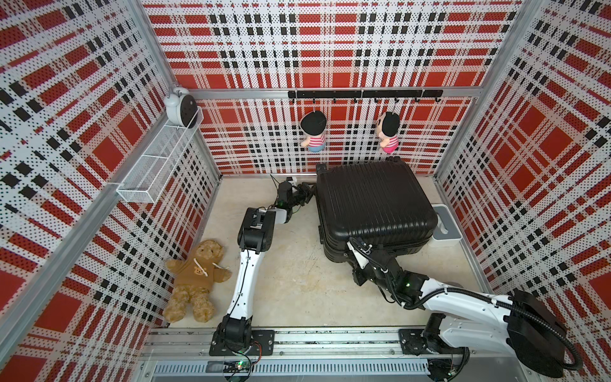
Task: Open the suitcase zippers
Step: Unzip the zipper on the suitcase, then adjust the suitcase at the center of the board.
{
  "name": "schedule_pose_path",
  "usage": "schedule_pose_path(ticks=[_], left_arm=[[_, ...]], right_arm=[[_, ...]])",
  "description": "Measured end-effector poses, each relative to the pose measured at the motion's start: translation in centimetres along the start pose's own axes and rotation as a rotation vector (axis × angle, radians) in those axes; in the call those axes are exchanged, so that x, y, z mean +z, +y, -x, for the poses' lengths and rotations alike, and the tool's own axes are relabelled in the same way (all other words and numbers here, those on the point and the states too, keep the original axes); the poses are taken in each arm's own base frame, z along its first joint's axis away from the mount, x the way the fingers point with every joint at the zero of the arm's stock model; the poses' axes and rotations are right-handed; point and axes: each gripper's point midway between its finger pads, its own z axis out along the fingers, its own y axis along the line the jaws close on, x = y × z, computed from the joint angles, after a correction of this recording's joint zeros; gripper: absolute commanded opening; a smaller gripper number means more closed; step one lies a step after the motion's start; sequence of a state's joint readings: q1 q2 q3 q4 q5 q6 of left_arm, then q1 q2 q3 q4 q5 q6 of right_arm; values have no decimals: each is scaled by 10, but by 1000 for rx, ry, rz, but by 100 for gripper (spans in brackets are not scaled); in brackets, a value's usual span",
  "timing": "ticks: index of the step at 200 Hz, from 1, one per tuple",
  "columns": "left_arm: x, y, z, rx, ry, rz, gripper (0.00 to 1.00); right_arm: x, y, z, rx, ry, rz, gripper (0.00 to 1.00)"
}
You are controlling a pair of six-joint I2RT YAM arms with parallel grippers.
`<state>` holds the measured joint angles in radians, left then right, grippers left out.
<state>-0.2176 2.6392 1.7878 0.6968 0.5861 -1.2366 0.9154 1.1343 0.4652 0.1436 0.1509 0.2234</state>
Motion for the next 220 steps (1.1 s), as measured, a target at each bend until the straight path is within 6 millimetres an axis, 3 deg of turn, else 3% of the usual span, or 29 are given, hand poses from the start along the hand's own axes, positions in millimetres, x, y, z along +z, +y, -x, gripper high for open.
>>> schedule_pose_path(ticks=[67,105,135,182,220], left_arm=[[2,3,6,-24,-21,-4,32],[1,-3,13,-21,-37,-30,10],[-4,-5,12,-17,-63,-50,0],[-39,2,13,-32,-141,-38,0],[-94,12,23,-53,-218,-11,0]], right_arm=[[0,0,0,-1,0,0,0],[0,0,0,-2,0,0,0],[0,1,-1,-2,5,4,0],[-1,4,-5,-15,31,20,0],[0,16,-8,-34,46,70,0]])
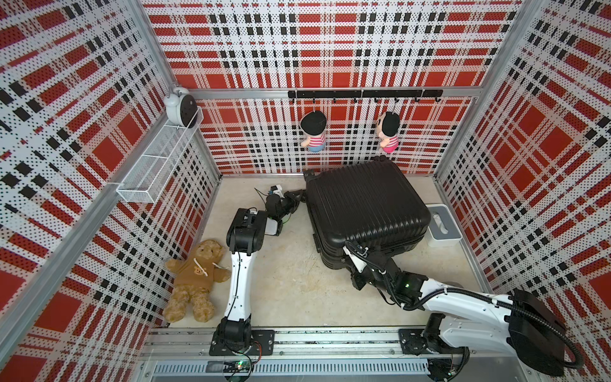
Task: Open the suitcase zippers
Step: Adjust the suitcase at the center of the board.
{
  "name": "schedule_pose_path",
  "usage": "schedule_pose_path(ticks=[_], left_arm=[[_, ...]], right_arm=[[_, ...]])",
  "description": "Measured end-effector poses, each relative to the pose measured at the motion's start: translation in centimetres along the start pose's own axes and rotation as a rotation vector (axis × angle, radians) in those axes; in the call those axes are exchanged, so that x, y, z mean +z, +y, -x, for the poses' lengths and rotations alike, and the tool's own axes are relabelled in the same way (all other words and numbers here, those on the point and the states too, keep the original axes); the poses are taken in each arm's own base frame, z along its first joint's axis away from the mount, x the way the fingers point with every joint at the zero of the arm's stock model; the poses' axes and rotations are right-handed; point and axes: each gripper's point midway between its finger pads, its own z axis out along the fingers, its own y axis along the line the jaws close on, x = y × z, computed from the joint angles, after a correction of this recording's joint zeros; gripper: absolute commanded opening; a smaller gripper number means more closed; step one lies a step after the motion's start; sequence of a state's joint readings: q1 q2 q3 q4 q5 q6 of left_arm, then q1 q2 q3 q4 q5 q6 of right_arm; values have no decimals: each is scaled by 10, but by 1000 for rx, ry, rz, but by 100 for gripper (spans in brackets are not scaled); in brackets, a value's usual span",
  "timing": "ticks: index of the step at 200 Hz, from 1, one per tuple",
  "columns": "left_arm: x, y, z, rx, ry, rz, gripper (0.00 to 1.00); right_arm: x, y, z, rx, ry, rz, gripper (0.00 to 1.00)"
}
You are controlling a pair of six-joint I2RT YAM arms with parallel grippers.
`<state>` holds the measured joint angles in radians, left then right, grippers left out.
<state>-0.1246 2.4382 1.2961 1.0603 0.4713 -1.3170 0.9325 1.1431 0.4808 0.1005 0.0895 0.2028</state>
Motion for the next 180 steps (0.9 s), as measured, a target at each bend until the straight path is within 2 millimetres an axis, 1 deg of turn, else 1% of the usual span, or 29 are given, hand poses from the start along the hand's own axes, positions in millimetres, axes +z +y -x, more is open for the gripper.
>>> schedule_pose_path(ticks=[26,45,90,125,158,180], left_arm=[[-39,5,15,2,-59,35,0],[-65,8,25,9,-107,60,0],[-111,12,35,28,-197,106,0],[-147,13,34,37,-251,154,0],[-180,14,27,49,-299,203,0],[-197,15,19,59,-318,221,0]], right_arm=[[2,5,0,-1,7,25,0],[2,5,0,-1,7,21,0],[0,-2,-1,-1,12,-15,0],[-5,-11,-3,-1,14,-62,0],[-10,-19,-7,-2,19,-99,0],[-16,-22,-10,-3,18,-112,0]])
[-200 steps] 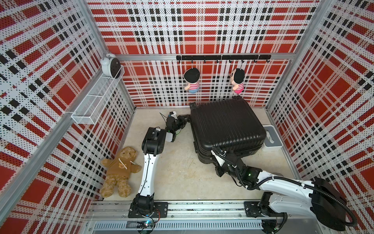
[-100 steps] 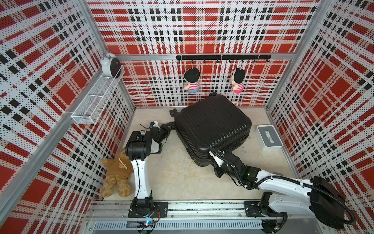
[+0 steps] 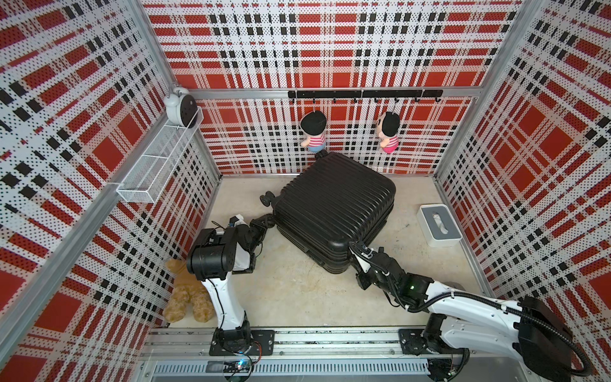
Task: Open the suitcase zippers
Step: Adjust the suitcase at the center of the board.
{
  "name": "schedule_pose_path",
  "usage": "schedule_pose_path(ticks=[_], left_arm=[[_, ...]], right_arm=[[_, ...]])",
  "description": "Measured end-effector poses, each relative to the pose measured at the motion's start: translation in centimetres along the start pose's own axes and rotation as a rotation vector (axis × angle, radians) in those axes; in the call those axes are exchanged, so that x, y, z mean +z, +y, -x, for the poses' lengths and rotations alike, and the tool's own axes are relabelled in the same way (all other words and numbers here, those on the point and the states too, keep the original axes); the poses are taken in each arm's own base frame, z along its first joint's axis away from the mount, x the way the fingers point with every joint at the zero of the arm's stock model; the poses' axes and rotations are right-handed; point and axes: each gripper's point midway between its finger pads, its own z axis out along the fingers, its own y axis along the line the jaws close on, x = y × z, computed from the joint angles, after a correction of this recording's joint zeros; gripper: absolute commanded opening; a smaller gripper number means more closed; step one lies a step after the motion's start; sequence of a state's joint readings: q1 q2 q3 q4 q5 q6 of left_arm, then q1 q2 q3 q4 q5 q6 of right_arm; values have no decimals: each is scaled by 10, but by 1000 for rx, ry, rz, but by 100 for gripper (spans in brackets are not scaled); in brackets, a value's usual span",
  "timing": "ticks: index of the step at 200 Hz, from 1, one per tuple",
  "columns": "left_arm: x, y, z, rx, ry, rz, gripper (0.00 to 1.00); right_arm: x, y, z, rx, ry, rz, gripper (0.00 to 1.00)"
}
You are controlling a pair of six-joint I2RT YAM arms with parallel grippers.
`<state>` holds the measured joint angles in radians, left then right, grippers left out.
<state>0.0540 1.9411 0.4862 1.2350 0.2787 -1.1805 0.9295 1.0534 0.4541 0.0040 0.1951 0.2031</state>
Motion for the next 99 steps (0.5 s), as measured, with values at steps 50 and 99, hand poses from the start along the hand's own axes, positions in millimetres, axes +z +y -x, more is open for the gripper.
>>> schedule_pose_path(ticks=[50,99], left_arm=[[-14,3,-5,6,-5,-11,0],[-15,4,-6,2,-11,-35,0]], right_arm=[[-8,-4,-3,-7,1,-6,0],[-14,10,-4,-63,-4,73,0]])
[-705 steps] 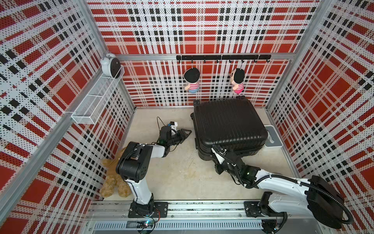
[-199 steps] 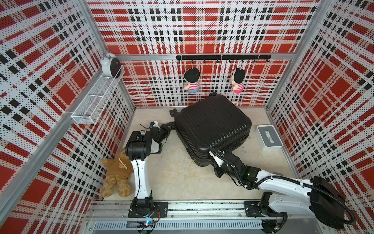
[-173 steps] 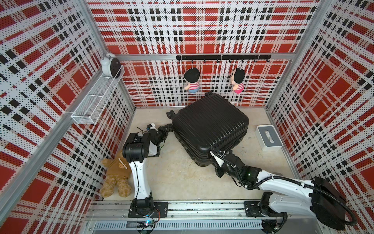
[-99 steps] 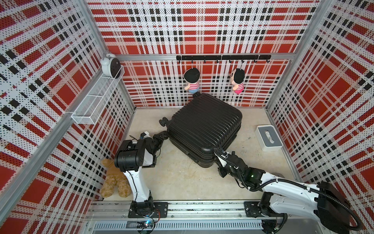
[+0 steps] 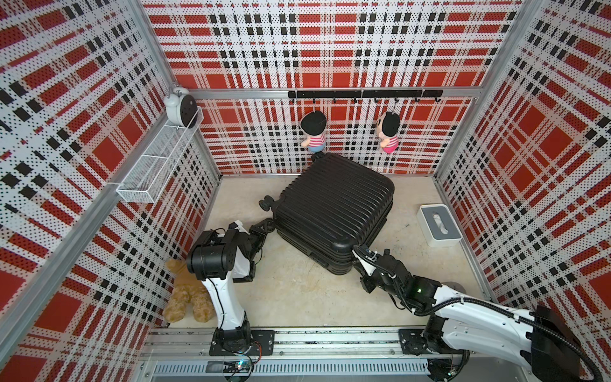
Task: Open the suitcase zippers
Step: Adjust the suitcase at the center of the board, then unzip the zipper on the suitcase.
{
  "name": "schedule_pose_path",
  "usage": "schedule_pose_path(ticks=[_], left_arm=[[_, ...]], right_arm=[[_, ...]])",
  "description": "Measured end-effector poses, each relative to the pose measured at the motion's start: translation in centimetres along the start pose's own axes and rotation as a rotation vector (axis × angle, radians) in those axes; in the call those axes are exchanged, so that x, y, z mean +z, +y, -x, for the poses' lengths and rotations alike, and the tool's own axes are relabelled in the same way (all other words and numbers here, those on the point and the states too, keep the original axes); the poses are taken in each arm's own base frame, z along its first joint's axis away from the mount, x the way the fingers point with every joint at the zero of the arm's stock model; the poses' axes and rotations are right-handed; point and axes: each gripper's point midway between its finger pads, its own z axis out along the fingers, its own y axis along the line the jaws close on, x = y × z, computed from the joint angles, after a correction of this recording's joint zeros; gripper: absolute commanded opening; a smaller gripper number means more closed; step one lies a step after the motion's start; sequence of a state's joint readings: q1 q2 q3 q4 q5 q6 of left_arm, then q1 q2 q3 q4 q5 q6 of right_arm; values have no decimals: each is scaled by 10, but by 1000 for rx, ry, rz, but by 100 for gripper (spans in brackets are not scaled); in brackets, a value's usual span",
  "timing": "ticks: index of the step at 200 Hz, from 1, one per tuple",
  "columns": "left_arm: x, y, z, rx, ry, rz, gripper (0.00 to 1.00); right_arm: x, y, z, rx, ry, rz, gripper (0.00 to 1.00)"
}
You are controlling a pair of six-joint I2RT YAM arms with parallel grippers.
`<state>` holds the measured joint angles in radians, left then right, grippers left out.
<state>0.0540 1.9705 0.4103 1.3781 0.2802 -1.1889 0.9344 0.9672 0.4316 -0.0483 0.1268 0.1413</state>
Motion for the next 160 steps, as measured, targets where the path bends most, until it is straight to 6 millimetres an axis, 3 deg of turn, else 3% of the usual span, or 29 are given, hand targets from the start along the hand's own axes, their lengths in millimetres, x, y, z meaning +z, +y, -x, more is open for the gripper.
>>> schedule_pose_path(ticks=[49,111,160], left_arm=[[-1,-1,-3,0,13,-7,0],[-2,-1,-4,1,3,-3,0],[-5,-1,-8,6,-21,6,0]], right_arm=[[0,13,-3,-27,8,76,0],[20,43,5,-48,10,139,0],[31,45,11,-20,-1,109,0]])
